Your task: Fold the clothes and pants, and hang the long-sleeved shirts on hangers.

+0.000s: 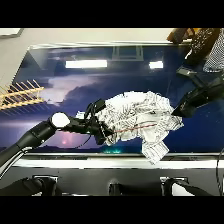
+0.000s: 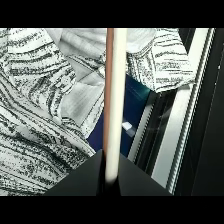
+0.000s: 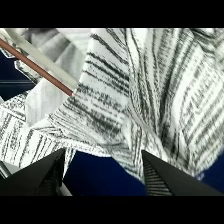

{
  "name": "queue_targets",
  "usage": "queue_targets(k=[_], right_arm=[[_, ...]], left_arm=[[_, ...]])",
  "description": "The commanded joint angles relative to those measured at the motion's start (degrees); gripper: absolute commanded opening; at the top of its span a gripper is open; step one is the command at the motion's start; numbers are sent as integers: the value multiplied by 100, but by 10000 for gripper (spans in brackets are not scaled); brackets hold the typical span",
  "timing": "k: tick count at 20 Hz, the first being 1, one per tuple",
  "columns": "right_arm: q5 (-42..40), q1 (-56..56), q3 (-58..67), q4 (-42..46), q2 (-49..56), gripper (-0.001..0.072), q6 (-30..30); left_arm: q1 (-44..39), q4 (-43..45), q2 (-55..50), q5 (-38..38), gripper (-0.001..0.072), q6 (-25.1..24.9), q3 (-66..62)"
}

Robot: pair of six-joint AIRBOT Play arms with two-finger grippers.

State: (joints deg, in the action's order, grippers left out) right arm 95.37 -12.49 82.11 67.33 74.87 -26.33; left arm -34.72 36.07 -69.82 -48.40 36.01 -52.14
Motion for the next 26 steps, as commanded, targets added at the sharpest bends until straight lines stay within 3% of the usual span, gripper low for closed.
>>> queue_targets(k=[1, 5, 7, 16, 18, 26], right_arm=[[28, -4, 0, -374, 385, 527, 546], [9, -4, 0, -564, 673, 466, 866], [11, -4, -15, -660, 774, 403, 1084], [107, 31, -308, -1016, 809, 254, 1370], [96, 197, -308, -1003, 791, 163, 1397], [15, 662, -306, -769, 520, 160, 1305]], left_arm=[[-2, 2, 2, 2, 30, -4, -4], [-2, 2, 2, 2, 30, -2, -4], [-2, 4, 2, 2, 30, -2, -4], [0, 2, 2, 7, 31, -2, -4], [-2, 2, 2, 7, 31, -2, -4], [-2, 4, 2, 4, 31, 0, -4]])
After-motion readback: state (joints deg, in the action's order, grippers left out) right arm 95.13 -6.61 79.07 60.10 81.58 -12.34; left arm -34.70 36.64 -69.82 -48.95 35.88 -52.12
